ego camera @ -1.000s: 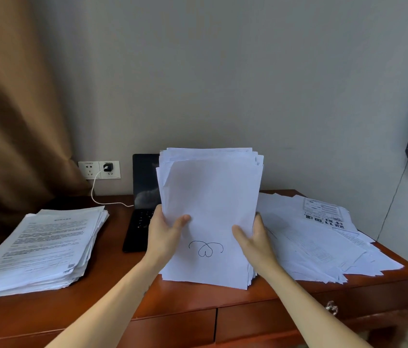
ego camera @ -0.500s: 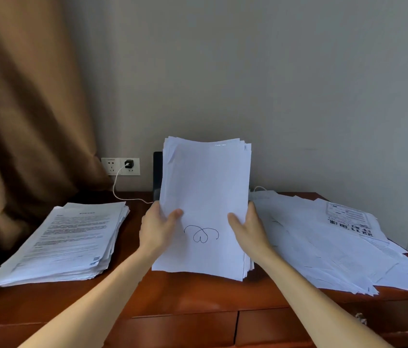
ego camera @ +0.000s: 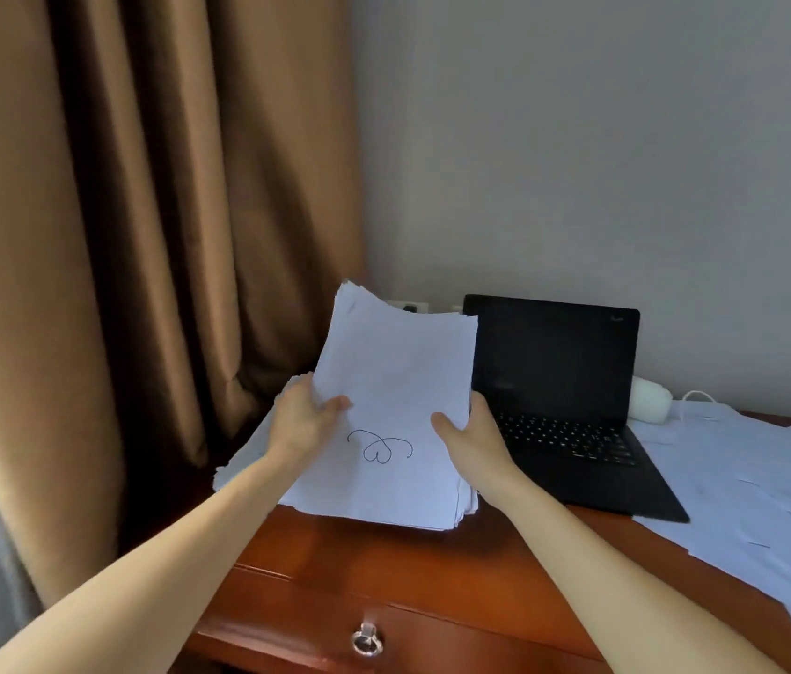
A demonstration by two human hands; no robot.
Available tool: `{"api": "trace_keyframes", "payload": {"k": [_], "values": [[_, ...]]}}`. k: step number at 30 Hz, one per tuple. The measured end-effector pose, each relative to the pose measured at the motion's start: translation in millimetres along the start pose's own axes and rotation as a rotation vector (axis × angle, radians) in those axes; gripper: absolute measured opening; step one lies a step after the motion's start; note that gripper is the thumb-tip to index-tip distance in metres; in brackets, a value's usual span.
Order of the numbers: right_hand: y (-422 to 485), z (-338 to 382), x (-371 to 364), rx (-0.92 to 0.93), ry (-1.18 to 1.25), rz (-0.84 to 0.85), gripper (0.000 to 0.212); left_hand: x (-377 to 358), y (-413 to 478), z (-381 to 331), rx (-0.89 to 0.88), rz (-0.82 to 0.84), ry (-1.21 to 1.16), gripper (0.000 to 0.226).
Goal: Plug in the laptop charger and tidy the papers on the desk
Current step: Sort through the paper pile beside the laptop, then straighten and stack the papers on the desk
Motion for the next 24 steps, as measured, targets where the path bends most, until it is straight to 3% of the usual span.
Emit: {"api": "trace_keyframes", "payload": {"k": [10,15,19,24], "values": [[27,-27,-91,-0.056,0.105,0.123,0.058,34,57,77,0.153,-0.015,0.205,0.035],[34,-50,-102,-0.02,-0.019,0.154,0.06,25,74,100,0.203,0.034,0.362,0.034],[37,-71,-100,-0.023,-0.122,0.081,0.049,14,72,123,0.208,0.042,0.534,0.042],[44,-81,-101,-0.029,-0.235,0.045,0.055,5,72,126,0.123,0.029,0.642,0.048]]}}
Point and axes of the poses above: each hand's wrist, its own y-axis towards the middle knuckle, its own x-axis out of the back of the hand, z = x × y, the point moved 2 cm from there along y, towards the middle knuckle, and after that the axes turned 1 degree about z, right-handed, at the moved point
